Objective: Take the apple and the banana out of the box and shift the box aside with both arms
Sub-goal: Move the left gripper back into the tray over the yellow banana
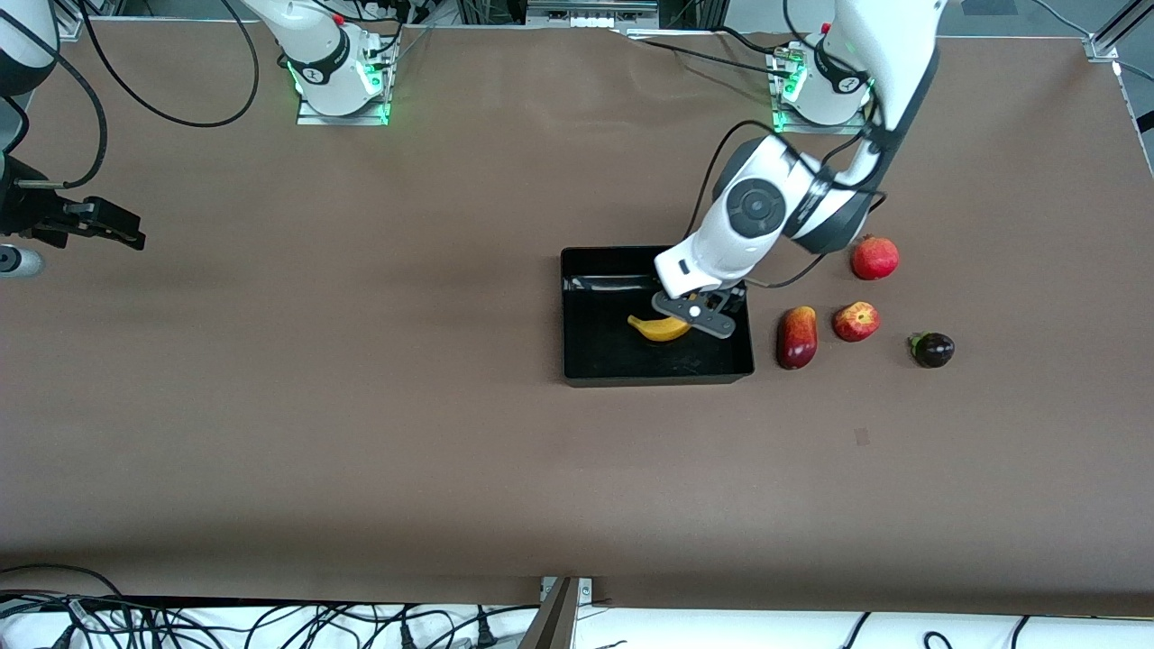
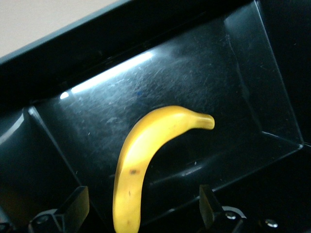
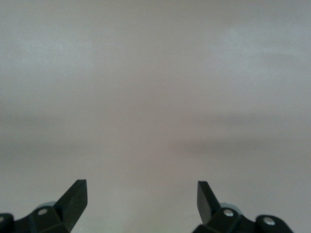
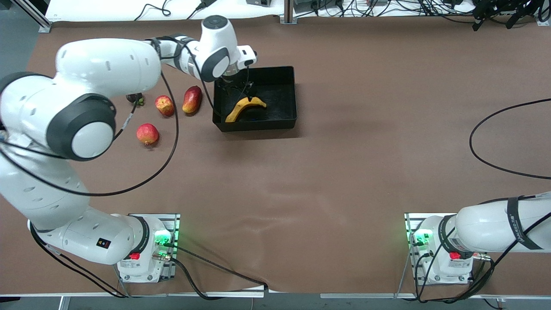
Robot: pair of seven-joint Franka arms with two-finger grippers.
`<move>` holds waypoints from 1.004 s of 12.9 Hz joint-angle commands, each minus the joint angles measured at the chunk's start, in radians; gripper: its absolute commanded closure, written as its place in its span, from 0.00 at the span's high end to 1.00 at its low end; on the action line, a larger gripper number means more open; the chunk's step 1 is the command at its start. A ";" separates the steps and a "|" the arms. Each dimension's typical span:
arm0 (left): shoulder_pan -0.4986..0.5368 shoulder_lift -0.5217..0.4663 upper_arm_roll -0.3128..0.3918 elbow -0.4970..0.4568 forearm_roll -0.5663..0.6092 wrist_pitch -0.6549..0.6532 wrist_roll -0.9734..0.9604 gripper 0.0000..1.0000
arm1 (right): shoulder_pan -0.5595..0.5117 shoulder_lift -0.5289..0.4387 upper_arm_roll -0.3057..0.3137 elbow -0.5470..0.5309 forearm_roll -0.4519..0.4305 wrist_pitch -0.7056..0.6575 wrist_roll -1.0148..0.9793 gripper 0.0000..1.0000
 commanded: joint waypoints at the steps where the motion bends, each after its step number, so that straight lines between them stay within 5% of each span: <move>1: -0.022 0.042 0.015 0.051 0.071 -0.013 0.006 1.00 | 0.000 -0.004 0.002 0.012 0.003 -0.012 0.005 1.00; 13: -0.022 0.108 0.026 0.040 0.059 0.033 0.053 1.00 | 0.000 -0.003 0.002 0.012 0.003 -0.012 0.005 1.00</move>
